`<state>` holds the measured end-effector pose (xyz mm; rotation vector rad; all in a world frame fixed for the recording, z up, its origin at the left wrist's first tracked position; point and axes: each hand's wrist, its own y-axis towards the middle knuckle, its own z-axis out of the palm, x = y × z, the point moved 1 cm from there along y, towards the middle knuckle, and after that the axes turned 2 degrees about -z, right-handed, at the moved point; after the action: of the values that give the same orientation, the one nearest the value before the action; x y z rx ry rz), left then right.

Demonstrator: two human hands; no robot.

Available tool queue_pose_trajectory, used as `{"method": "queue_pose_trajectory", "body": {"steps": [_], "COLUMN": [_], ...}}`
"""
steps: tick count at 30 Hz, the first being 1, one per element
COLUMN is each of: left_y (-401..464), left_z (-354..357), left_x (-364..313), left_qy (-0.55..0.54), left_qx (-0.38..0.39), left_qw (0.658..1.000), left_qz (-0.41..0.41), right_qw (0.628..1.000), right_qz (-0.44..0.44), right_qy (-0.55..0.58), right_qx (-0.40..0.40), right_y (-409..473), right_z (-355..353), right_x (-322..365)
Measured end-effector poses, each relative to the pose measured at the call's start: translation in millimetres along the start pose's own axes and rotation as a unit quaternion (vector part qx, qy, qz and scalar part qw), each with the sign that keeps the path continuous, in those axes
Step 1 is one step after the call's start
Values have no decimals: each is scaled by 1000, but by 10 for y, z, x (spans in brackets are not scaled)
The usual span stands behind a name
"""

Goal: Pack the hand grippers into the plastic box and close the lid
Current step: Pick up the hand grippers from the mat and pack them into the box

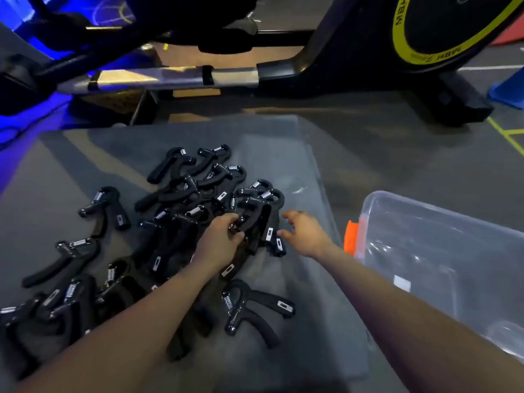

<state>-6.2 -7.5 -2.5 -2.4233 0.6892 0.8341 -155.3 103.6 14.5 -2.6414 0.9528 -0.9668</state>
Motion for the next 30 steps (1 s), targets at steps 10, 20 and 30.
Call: {"method": "queue_pose_trajectory", "body": {"steps": [10, 20, 30], "left_y": [231, -106, -492], "left_z": [390, 371, 1503], "left_x": [163, -678, -1762], "left_qy": [-90, -187, -208], "left_qx": [-11, -4, 100], "left_qw": [996, 981, 967], "left_qz": [-12, 40, 104], "right_qw": [988, 966, 929], "right_qz": [41, 50, 189], "right_qy": [138, 238, 262], "right_qx": [-55, -90, -180], "right_y": [241, -211, -1029], "right_z": [394, -393, -1034], "right_x": [-39, -271, -1492]}}
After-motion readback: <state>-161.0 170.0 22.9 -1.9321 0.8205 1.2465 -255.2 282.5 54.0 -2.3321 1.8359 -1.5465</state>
